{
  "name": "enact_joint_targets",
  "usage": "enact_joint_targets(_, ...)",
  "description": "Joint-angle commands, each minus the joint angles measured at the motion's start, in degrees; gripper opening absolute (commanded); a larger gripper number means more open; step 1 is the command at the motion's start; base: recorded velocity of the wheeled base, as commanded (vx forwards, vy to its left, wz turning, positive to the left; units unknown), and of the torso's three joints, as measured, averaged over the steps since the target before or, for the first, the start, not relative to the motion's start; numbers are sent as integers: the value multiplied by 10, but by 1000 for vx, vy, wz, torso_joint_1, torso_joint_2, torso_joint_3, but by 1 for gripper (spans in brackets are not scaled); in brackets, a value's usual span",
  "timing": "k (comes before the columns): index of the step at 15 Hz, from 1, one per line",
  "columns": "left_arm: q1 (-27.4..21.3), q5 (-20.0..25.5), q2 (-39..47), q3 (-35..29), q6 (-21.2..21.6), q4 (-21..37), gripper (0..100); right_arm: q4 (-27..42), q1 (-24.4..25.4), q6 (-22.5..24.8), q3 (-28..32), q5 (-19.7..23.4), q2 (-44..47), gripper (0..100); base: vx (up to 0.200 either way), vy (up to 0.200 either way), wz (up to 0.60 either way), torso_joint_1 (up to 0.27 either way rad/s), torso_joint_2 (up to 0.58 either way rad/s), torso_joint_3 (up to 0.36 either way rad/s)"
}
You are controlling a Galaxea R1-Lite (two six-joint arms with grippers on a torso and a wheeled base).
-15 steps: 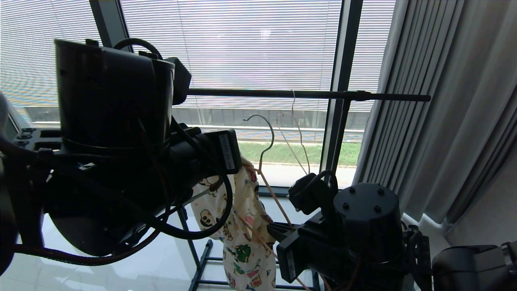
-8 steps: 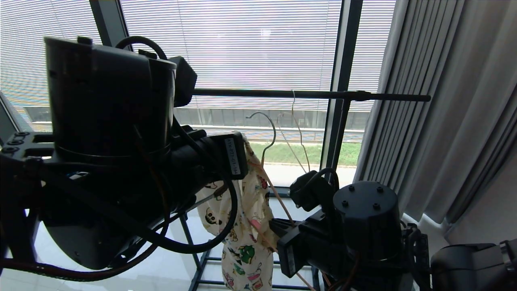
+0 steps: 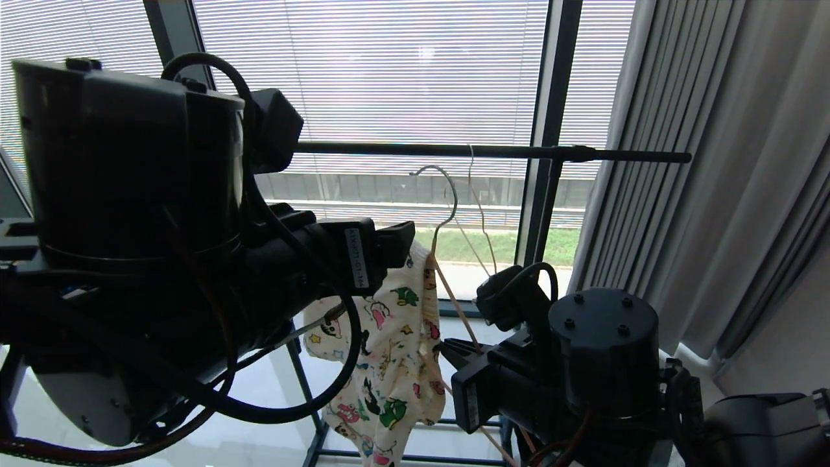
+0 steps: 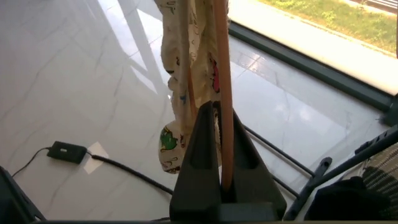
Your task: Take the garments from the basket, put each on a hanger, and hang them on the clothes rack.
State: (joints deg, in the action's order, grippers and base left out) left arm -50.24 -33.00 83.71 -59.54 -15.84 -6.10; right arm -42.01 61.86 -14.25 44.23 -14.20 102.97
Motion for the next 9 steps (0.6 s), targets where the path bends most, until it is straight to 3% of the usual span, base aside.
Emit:
enact_joint_targets(1, 10, 11, -40, 41, 30, -1, 100, 0, -5, 11, -20, 1, -20, 0, 0, 0, 0, 0, 0, 0)
enact_joint_targets(3, 31, 80, -110, 109, 83, -1, 100, 0, -28, 51, -82, 32, -73, 0, 0, 0, 0, 0, 0, 0)
enact_joint_targets(5, 48, 138, -157, 157, 113, -1, 100, 0, -48, 89, -136, 90, -129, 0, 0, 0, 0, 0, 0, 0)
enact_joint_targets(7, 47, 181, -187, 193, 136, -1, 100, 0, -62, 132, -180, 139, -169, 0, 0, 0, 0, 0, 0, 0)
enact_joint_targets(9, 43, 249, -210, 226, 187, -2, 100, 6, -62, 164, -217, 185, -203, 0, 0, 0, 0, 0, 0, 0)
